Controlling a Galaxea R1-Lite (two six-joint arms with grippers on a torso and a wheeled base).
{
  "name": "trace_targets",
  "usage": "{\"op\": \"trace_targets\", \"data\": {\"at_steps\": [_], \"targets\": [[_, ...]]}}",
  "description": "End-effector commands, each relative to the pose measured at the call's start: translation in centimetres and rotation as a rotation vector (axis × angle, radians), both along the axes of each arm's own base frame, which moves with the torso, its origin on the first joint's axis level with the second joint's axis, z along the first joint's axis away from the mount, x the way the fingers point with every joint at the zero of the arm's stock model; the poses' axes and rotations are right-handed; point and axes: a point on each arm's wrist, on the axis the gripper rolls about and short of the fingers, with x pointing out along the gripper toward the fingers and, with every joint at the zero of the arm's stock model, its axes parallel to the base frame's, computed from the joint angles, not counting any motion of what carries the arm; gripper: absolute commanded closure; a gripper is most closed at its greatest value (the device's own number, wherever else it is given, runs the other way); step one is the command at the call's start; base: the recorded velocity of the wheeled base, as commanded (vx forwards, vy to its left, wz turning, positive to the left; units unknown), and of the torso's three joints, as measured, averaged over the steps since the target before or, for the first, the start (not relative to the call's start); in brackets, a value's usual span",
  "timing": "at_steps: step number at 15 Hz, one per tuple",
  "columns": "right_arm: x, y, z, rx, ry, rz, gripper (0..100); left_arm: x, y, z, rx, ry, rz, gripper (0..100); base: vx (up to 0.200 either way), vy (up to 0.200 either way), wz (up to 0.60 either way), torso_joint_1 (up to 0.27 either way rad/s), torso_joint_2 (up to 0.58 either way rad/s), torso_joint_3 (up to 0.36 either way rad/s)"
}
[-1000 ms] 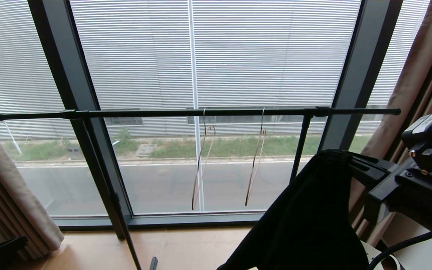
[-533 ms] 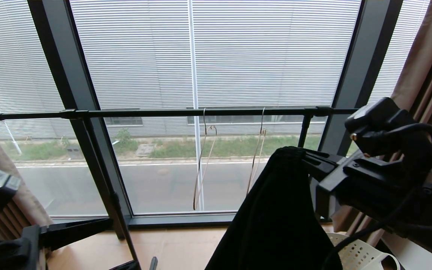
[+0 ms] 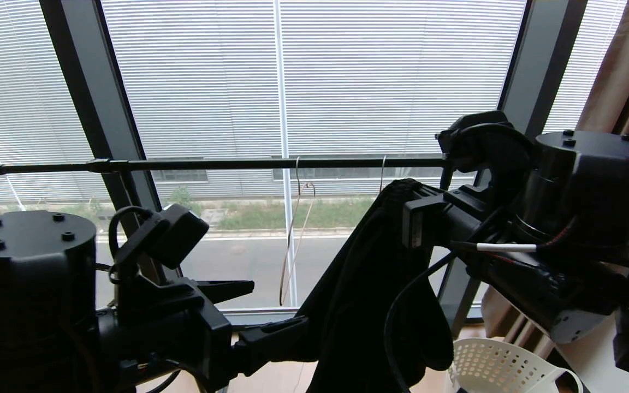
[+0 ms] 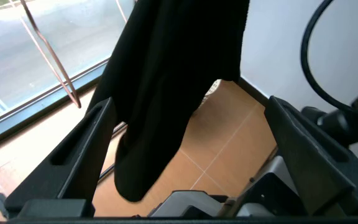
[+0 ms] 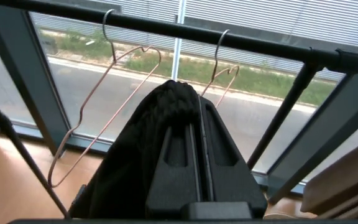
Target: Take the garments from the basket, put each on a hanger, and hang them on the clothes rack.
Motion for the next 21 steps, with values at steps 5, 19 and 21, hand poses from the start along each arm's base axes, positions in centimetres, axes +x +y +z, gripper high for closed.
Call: {"op": "trace_targets", "data": {"at_steps": [5,19,21], "targets": [[0.5,2.4,0.1,0.054,-0.033,-0.082,100,1.9,-4.6,-2.5,0.054,0.050,-0.028,0,0.000,0.000,0.00,0.000,0.00,0.000],[-0.8,3.6,0.4,0.083,-0.062,-0.101,100,4.8,-12.0,-4.6,0.059,0.014,-0.004,0,0.000,0.000,0.00,0.000,0.00,0.000],[-0.9,3.7,0.4,0.083,-0.063,-0.105,100,5.5,-12.7,-5.6,0.085,0.012,0.035,0,0.000,0.000,0.00,0.000,0.00,0.000]]}}
